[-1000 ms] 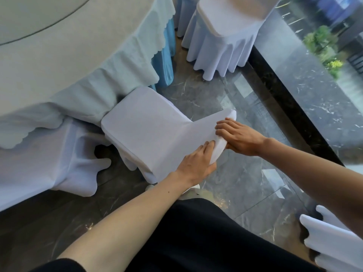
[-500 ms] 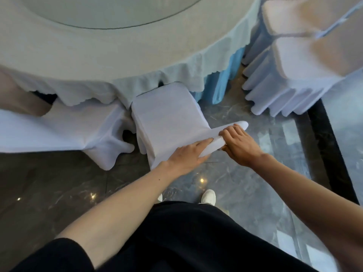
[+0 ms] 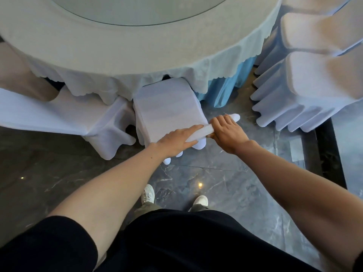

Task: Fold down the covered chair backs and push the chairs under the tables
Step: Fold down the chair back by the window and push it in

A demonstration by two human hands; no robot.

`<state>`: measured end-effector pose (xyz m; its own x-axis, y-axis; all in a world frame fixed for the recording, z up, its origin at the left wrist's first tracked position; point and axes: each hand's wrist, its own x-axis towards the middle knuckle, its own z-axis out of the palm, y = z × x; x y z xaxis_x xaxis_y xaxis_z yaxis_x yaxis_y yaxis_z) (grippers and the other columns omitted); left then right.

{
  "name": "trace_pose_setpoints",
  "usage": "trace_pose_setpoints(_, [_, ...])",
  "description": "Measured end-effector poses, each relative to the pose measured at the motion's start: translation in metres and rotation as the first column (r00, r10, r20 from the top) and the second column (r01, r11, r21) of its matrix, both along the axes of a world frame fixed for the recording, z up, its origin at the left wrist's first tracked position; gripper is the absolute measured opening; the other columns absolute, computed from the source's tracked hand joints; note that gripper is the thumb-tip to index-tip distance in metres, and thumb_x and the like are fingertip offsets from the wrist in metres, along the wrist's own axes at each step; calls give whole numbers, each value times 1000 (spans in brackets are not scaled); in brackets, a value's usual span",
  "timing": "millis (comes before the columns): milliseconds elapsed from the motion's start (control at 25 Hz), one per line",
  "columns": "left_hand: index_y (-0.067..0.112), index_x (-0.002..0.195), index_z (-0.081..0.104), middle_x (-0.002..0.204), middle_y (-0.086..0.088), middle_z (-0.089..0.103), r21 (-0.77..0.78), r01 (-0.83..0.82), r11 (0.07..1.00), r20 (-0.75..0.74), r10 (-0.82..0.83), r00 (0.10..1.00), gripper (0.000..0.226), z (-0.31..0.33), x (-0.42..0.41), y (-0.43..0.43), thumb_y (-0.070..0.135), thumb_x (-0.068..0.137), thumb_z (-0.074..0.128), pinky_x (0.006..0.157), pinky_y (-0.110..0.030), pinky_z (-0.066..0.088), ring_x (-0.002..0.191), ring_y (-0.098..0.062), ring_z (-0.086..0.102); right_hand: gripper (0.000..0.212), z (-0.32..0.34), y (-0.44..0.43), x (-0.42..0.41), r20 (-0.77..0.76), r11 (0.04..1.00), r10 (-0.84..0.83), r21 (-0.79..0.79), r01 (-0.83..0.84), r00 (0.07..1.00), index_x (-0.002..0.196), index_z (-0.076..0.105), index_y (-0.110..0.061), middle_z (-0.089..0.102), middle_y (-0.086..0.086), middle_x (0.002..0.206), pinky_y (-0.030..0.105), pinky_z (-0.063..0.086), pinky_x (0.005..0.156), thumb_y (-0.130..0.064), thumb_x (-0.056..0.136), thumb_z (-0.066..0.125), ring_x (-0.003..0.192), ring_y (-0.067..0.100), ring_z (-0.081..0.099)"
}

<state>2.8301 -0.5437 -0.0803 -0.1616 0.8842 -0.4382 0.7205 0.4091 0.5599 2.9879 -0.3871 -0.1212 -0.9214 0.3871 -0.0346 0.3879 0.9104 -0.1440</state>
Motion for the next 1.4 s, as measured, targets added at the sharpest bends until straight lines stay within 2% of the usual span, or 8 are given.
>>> trace_pose_setpoints(120, [63, 133, 17, 117, 8, 57, 13, 6, 1000, 41, -7, 999, 47, -5, -4, 2, 43, 96, 39, 82, -42, 44, 92, -23, 56, 62, 6, 4, -3, 64, 1000, -11, -14, 12, 998, 111, 53, -4, 56, 15, 100, 45, 39, 97, -57, 96, 24, 91, 36, 52])
trace_pose_setpoints(280, [69, 126, 18, 107, 6, 55, -22, -30, 999, 48, 31, 998, 44, -4, -4, 4, 49, 94, 39, 82, -44, 43, 91, -25, 55, 62, 16, 3, -4, 130, 998, -43, -40, 48, 991, 118, 50, -3, 54, 17, 111, 44, 36, 101, -55, 93, 27, 108, 38, 50])
trace_pose_setpoints(400, [58, 131, 22, 103, 4, 54, 4, -36, 999, -18, 36, 999, 43, -2, 1, 2, 45, 96, 42, 76, -40, 40, 89, -25, 53, 63, 19, -8, -4, 143, 995, -54, -79, 66, 988, 117, 49, -1, 52, 18, 114, 46, 35, 103, -53, 93, 25, 116, 39, 45])
trace_pose_setpoints(520, [42, 136, 27, 112, 1, 56, 37, -20, 999, -112, 24, 993, 40, -7, 10, -6, 42, 98, 41, 74, -39, 39, 89, -25, 51, 60, 20, -17, 4, 135, 993, -68, -84, 80, 988, 121, 47, -1, 50, 18, 118, 48, 33, 108, -50, 93, 27, 120, 40, 41])
trace_pose_setpoints(720, [31, 138, 27, 128, -3, 51, 100, -57, 993, -188, 75, 979, 41, -16, 15, -19, 40, 100, 37, 80, -44, 45, 101, -31, 53, 59, 18, -24, 11, 135, 990, -92, -96, 105, 987, 143, 30, -2, 35, 23, 144, 49, 18, 117, -42, 101, 35, 140, 42, 23])
trace_pose_setpoints(840, [29, 140, 27, 132, -4, 49, 133, -74, 988, -180, 97, 979, 43, -16, 18, -25, 40, 99, 37, 85, -47, 45, 107, -31, 52, 62, 19, -31, 14, 104, 986, -103, -123, 116, 989, 148, 22, -4, 24, 22, 153, 48, 13, 118, -44, 102, 29, 145, 40, 13])
trace_pose_setpoints(1080, [31, 144, 26, 141, 1, 45, 217, -65, 974, -163, 102, 981, 46, -16, 15, -39, 40, 100, 36, 89, -45, 44, 115, -27, 50, 55, 27, -45, 18, -23, 980, -85, -181, 79, 996, 149, 27, -9, 26, 17, 155, 41, 13, 118, -40, 104, 32, 147, 33, 13])
trace_pose_setpoints(1400, [22, 142, 39, 140, -1, 48, 381, -72, 922, -157, 142, 977, 49, -12, -6, -65, 43, 97, 33, 96, -41, 43, 123, -23, 48, 53, 40, -67, -13, -121, 991, 9, -132, -25, 993, 145, 36, -8, 40, 17, 148, 46, 25, 116, -40, 102, 35, 140, 33, 31])
